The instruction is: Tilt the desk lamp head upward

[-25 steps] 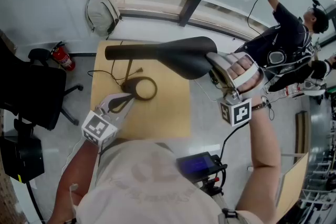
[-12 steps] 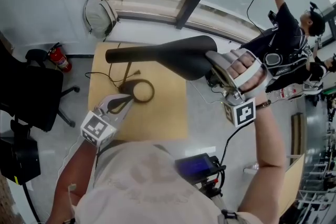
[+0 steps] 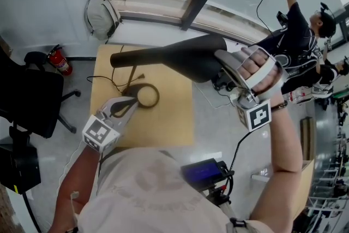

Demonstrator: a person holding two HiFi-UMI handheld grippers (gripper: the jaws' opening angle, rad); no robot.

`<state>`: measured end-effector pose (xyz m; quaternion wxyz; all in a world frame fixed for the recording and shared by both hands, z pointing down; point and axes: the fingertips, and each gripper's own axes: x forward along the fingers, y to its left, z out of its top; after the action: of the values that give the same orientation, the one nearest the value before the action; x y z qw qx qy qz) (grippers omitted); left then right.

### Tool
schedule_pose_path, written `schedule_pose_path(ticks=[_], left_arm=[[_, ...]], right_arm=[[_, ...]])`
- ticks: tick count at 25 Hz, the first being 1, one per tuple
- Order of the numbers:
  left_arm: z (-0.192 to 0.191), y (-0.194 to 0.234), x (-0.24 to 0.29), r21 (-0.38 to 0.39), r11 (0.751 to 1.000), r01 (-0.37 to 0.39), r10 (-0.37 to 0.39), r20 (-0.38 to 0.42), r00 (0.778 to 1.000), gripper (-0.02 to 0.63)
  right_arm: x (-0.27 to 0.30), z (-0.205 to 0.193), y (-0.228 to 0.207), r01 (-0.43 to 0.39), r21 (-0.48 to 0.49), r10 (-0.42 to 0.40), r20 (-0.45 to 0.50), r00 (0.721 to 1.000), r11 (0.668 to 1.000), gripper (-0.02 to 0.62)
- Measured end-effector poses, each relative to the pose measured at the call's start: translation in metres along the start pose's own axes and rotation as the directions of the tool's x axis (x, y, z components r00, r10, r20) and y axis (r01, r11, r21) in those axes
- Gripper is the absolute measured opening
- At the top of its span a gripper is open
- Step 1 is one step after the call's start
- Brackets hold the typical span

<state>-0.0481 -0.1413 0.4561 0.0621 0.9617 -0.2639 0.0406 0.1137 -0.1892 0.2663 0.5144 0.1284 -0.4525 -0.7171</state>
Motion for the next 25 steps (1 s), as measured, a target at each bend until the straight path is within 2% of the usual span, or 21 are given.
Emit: schedule_pose_path(ticks=[3,9,18,21,25], left_arm=[[0.003,0.003,0.0,0.013,1.0,0.001,-0.001,0.002,1.0,0.002],[0.015,0.028,-0.006,0.013,0.999,-0.045,0.045,0.031,0.999,0.002],[0.076,0.063,-0.029,0.046,0.991,-0.128,0.124,0.074,0.99,0.002],[0.099,0.078,-0.031,0.105,0.985,-0.136,0.131,0.057,0.99,0.013],[0.106,0.09,-0.02,0.224,0.97,-0.094,0.105,-0.038,0.994,0.103]], right_arm=[[0.0,0.0,-0.005,-0.006,-0.021,0.006,0.009,1.0,1.0,0.023],[0.002,-0.001,-0.01,-0.014,-0.055,0.015,0.02,1.0,0.998,0.021],[-0.004,-0.001,-0.008,-0.019,-0.057,0.02,0.017,1.0,0.998,0.021],[-0.005,-0.002,-0.007,-0.018,-0.053,0.019,0.017,1.0,0.998,0.021],[-0.003,0.0,-0.008,-0.013,-0.047,0.014,0.016,1.0,0.999,0.023]])
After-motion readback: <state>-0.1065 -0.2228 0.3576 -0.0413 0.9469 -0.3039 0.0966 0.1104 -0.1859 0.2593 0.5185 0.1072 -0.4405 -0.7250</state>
